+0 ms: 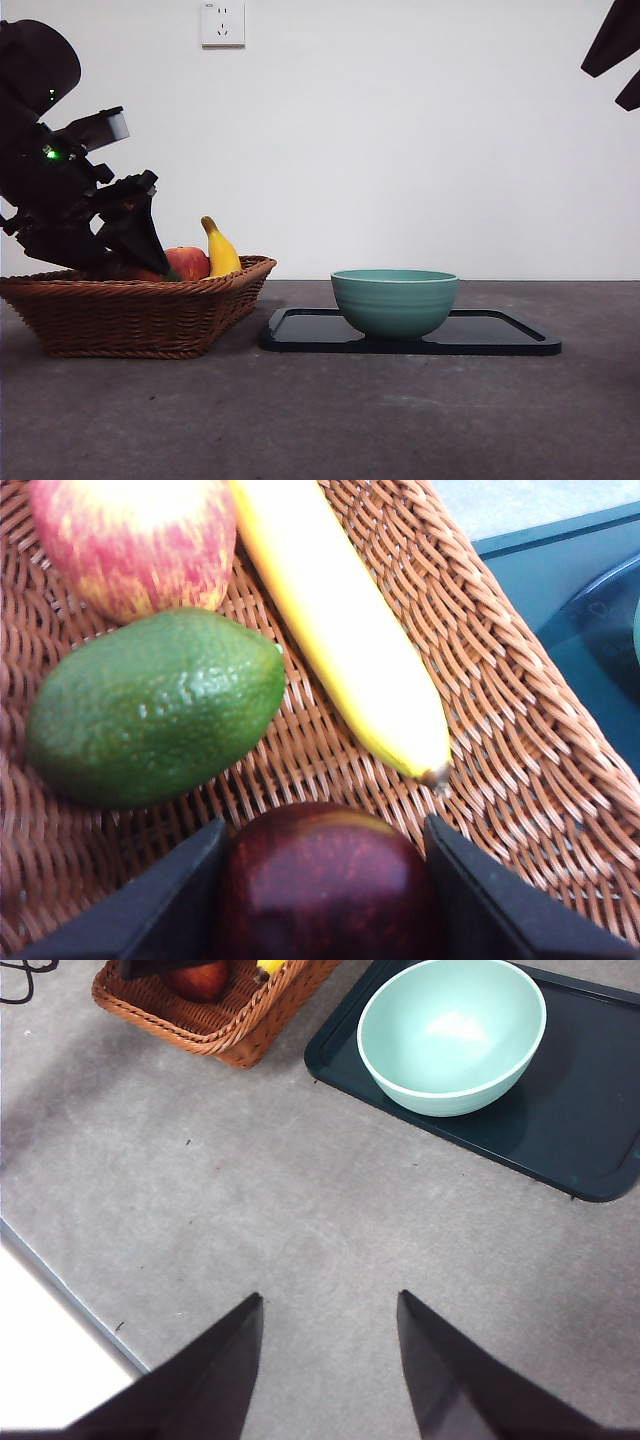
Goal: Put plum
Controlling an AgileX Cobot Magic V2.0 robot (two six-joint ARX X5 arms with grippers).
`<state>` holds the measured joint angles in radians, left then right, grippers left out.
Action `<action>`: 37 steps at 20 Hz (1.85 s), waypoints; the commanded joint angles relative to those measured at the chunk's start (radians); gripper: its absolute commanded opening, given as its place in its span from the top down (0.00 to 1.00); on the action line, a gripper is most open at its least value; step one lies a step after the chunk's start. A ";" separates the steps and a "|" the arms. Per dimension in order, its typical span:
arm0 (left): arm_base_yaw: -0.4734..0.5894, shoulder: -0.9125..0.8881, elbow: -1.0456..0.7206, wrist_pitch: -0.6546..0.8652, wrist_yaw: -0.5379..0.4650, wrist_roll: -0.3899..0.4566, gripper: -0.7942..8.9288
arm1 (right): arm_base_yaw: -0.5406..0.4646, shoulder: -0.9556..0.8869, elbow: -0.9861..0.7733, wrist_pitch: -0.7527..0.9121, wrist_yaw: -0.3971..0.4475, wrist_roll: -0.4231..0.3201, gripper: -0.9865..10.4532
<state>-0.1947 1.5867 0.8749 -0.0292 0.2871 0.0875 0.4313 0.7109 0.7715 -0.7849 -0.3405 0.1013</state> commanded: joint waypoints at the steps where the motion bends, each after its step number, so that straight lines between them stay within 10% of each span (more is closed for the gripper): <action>1: -0.003 0.022 0.008 -0.001 -0.002 -0.002 0.72 | 0.006 0.005 0.006 0.007 0.000 -0.008 0.73; 6: -0.004 0.027 0.008 -0.031 -0.002 -0.003 0.52 | 0.006 0.005 0.006 0.007 0.000 -0.007 0.73; 22: -0.013 -0.241 0.018 -0.075 0.002 -0.078 0.52 | 0.006 0.005 0.006 0.011 0.000 -0.008 0.73; 37: -0.074 -0.743 0.018 -0.732 0.284 -0.061 0.53 | 0.006 0.005 0.006 0.045 0.000 -0.007 0.73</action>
<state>-0.2653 0.8364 0.8757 -0.7601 0.5644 0.0135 0.4313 0.7109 0.7715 -0.7498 -0.3405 0.1013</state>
